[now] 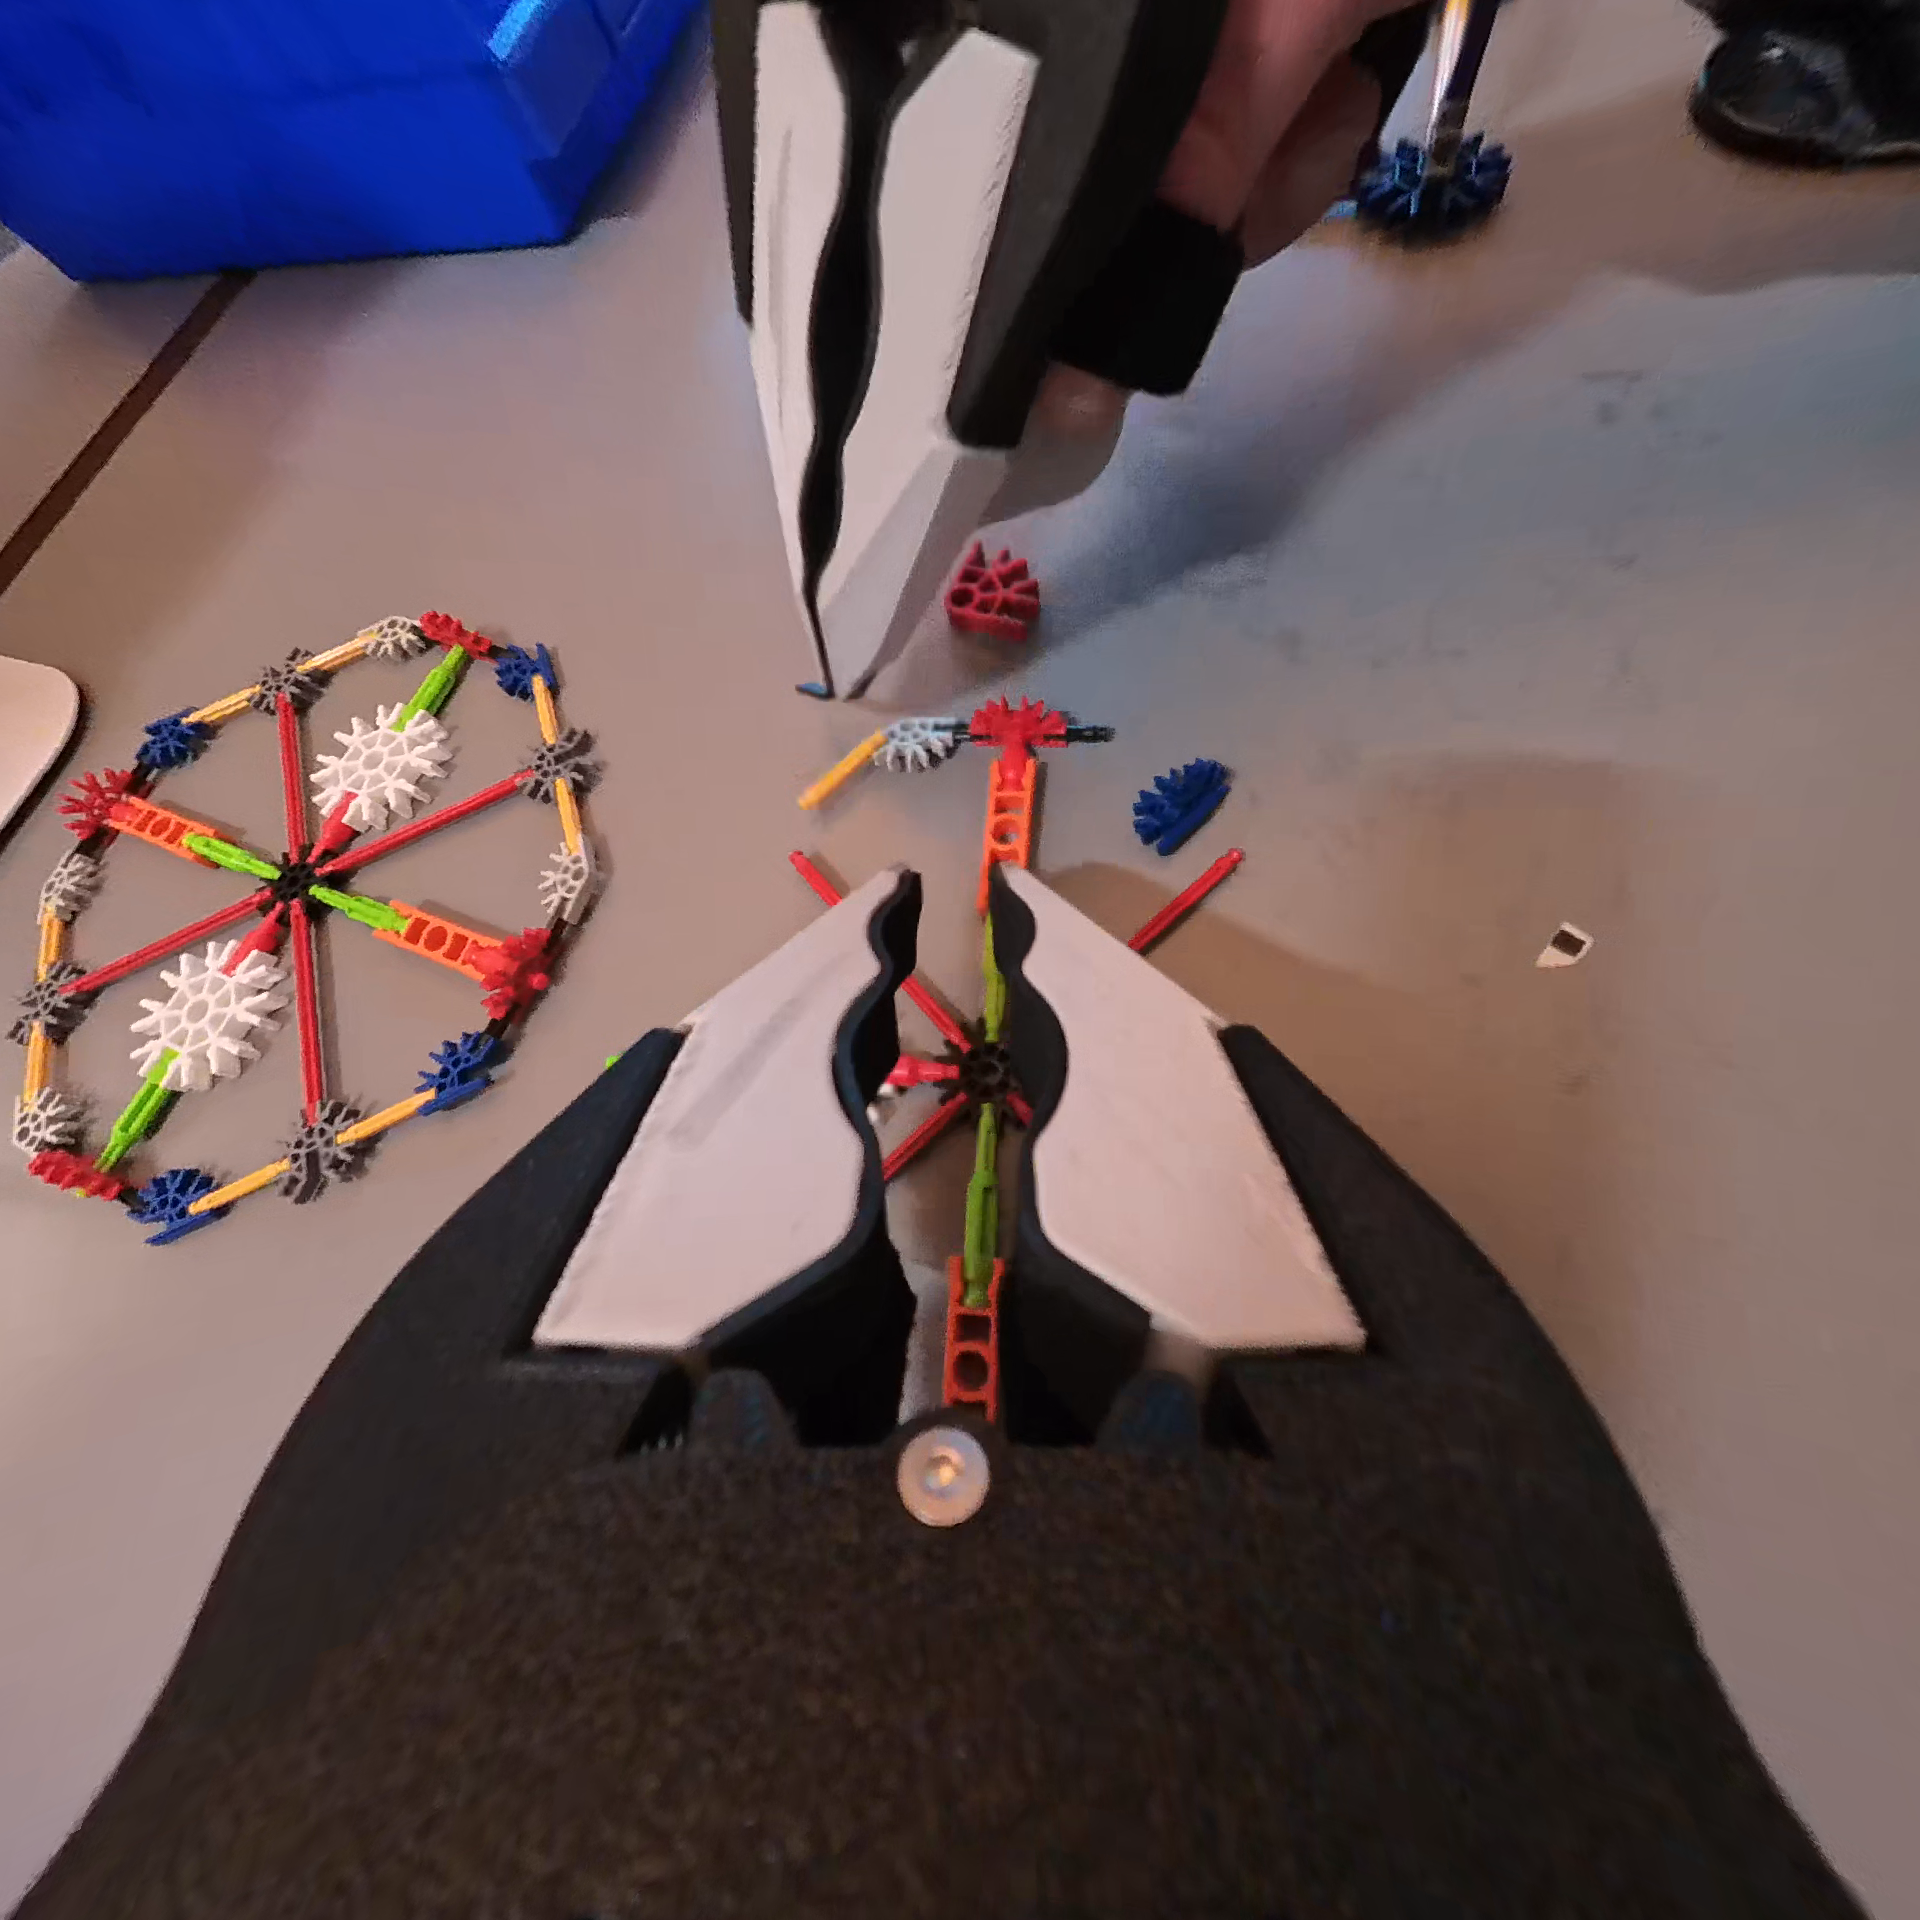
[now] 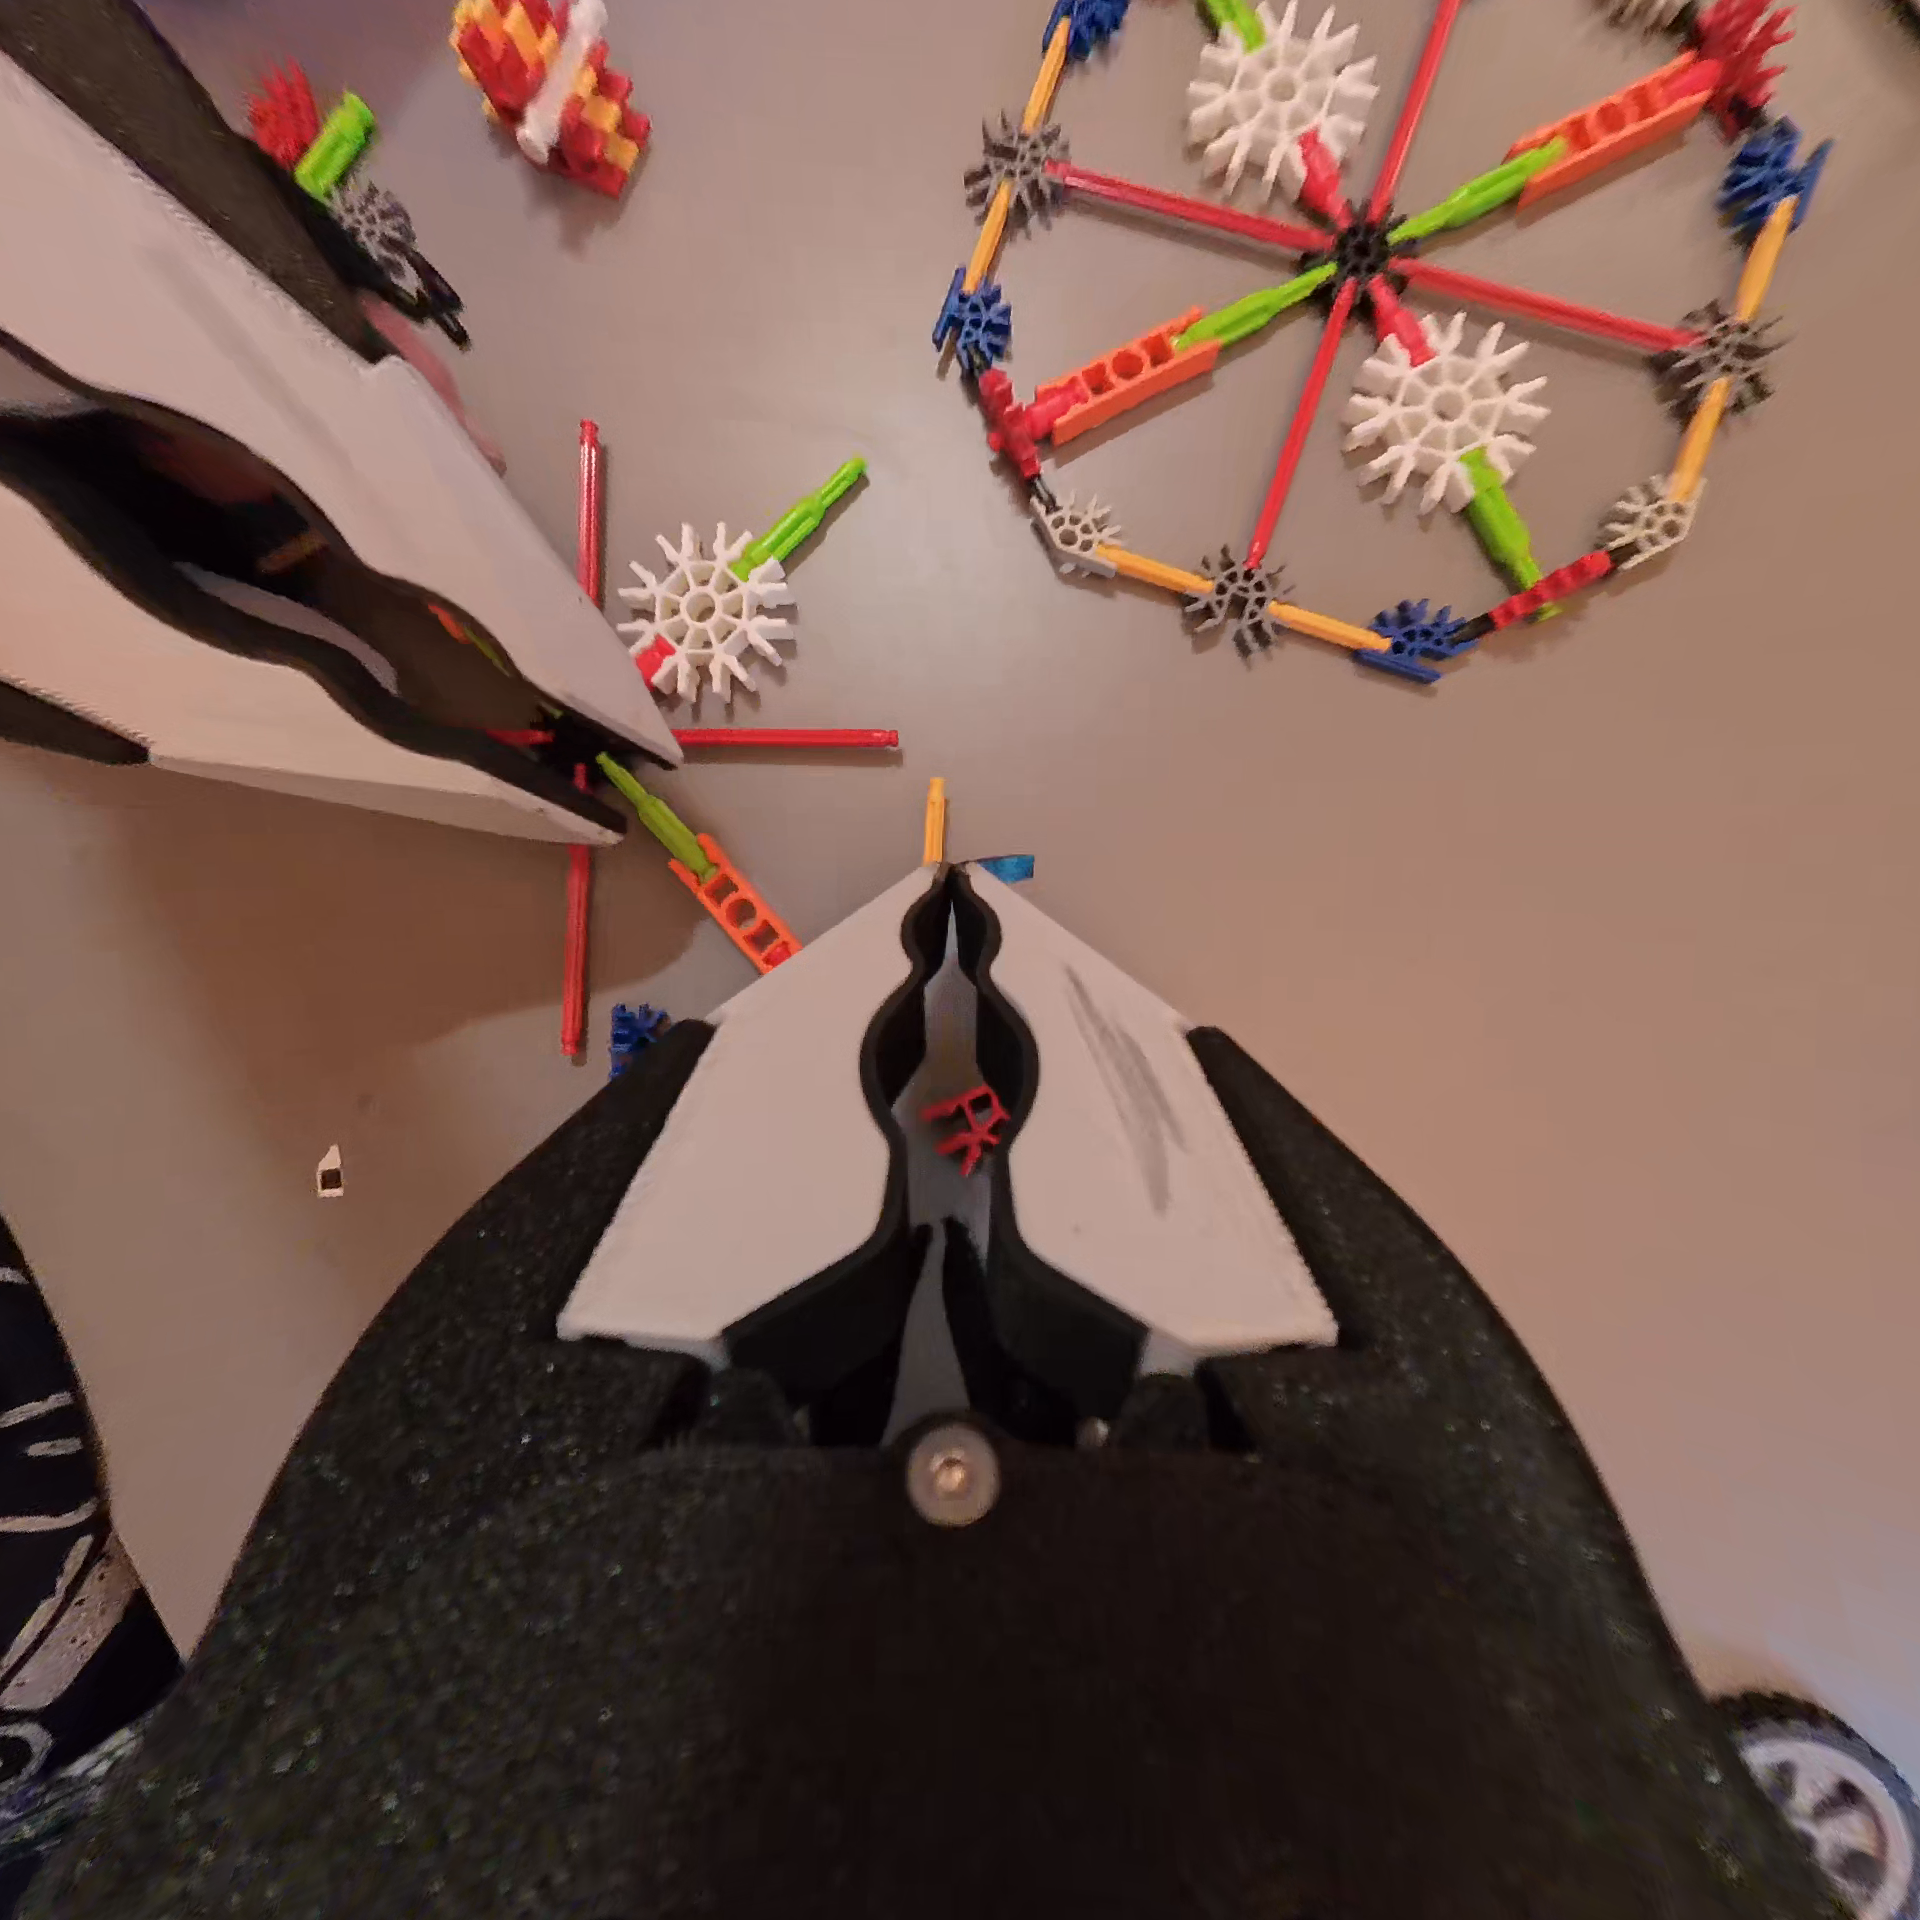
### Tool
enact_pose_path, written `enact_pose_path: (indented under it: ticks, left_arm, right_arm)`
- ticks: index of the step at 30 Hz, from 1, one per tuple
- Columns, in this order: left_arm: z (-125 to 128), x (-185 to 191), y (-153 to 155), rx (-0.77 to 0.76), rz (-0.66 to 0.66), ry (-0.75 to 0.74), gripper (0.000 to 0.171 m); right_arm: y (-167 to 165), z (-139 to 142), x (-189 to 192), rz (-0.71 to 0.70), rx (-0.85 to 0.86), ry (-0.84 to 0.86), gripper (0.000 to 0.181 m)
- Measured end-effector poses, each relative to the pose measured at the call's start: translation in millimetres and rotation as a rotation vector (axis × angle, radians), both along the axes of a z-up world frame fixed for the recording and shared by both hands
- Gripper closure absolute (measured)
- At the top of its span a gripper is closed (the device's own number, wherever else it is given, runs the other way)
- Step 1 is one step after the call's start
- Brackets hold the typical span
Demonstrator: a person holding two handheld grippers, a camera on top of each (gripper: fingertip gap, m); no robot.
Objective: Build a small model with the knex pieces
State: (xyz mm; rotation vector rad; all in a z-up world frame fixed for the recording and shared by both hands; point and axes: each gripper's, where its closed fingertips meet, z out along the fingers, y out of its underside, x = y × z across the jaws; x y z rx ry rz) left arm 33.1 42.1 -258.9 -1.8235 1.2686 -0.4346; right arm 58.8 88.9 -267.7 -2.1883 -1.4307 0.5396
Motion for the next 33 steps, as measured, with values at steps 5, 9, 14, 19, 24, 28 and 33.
enact_pose_path:
  ticks: [5, 9, 14, 19, 24, 28, 33]
  left_arm:
    - [2.7, -1.6, 4.2, 0.001, 0.015, -0.014, 0.159]
    - [3.3, -2.8, 7.7, 0.040, 0.023, 0.032, 0.159]
    - [19.2, 1.6, 20.6, 0.062, 0.025, 0.048, 0.168]
    - [19.3, 23.8, 33.3, 0.023, -0.055, 0.102, 0.171]
    - [2.4, 31.1, 46.3, 0.000, -0.094, 0.180, 0.171]
    - [-5.8, 34.0, 46.7, -0.032, -0.125, 0.181, 0.171]
    - [-11.8, 36.0, 43.3, -0.037, -0.149, 0.189, 0.171]
  right_arm:
    - [-0.8, 12.5, 5.3, -0.004, 0.031, 0.012, 0.181]
    - [-4.5, 10.8, 5.9, -0.001, 0.038, 0.014, 0.181]
    - [-7.4, 12.3, 9.5, -0.020, 0.080, 0.027, 0.181]
    - [-10.1, 16.2, 12.8, -0.050, 0.118, 0.074, 0.181]
    - [-20.4, 16.0, 20.8, -0.069, 0.147, 0.125, 0.181]
    - [-23.4, 12.5, 30.8, -0.092, 0.145, 0.145, 0.181]
    - [-28.4, 11.6, 32.2, -0.081, 0.143, 0.168, 0.181]
